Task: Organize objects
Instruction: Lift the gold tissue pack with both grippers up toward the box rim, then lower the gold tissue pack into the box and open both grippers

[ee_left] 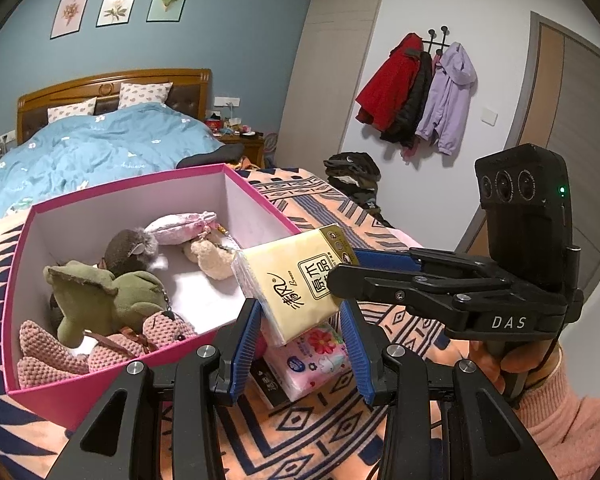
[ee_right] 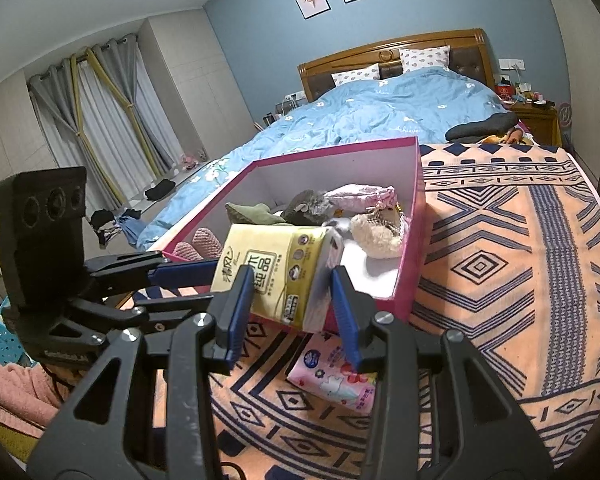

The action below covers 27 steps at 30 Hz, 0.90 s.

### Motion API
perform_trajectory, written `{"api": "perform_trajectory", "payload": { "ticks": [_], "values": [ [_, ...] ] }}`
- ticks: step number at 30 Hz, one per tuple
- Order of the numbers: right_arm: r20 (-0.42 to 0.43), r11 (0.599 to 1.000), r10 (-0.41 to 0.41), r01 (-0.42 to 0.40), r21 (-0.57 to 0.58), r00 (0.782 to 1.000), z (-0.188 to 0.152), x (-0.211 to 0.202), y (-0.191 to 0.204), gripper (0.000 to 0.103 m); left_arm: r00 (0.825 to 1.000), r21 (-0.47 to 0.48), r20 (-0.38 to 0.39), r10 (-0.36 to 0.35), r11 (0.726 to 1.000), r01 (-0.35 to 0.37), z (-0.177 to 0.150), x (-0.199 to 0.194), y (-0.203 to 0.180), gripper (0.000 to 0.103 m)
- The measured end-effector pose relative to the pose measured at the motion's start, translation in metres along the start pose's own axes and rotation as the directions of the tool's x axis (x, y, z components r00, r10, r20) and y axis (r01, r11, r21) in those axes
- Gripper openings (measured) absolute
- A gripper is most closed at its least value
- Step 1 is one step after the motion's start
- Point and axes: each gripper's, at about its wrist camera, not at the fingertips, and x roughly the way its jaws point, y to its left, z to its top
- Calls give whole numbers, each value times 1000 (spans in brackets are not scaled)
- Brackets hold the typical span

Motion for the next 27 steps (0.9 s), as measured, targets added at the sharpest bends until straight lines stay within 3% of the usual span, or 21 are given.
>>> {"api": "perform_trajectory", "payload": {
  "ticks": [27],
  "values": [
    [-20,1000,-7,7,-2,1000,20,20,-11,43,999,-19,-9,38,999,-39,19,19,18,42]
  ]
}}
